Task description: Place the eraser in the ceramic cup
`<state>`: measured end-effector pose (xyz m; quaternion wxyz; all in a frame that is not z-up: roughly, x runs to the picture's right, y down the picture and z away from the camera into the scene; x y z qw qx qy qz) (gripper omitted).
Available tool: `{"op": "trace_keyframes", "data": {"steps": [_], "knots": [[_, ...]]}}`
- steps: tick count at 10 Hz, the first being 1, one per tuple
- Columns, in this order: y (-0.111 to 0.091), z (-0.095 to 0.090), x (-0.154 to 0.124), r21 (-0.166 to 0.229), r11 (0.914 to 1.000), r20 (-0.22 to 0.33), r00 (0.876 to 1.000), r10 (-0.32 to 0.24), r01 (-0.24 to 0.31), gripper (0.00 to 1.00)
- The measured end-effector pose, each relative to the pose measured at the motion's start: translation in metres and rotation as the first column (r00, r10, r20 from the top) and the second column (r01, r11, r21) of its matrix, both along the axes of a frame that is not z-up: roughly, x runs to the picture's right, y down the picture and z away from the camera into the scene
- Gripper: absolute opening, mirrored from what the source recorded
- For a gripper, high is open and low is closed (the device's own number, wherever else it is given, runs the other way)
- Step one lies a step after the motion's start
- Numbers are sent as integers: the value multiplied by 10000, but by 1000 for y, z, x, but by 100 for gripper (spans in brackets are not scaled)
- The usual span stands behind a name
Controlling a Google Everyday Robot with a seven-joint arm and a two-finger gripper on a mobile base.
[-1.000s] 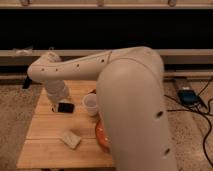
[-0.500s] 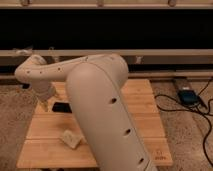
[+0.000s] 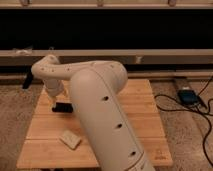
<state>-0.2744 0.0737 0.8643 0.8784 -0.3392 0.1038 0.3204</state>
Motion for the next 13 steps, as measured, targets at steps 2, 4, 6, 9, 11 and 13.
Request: {"op": "trace_keyframes", "data": {"steps": [2, 4, 6, 9, 11, 13], "knots": [[10, 21, -5, -315, 9994, 261, 9996, -128, 136, 65], [19, 31, -12, -541, 9976, 435, 9982, -408, 431, 65], [22, 36, -19, -666, 9962, 540, 9971, -534, 569, 65], [27, 40, -22, -739, 9945, 554, 9960, -706, 746, 65], [33, 44, -23, -704, 9931, 410, 9950, -910, 937, 65], [36, 48, -19, -618, 9930, 165, 9949, -995, 1003, 58]]}}
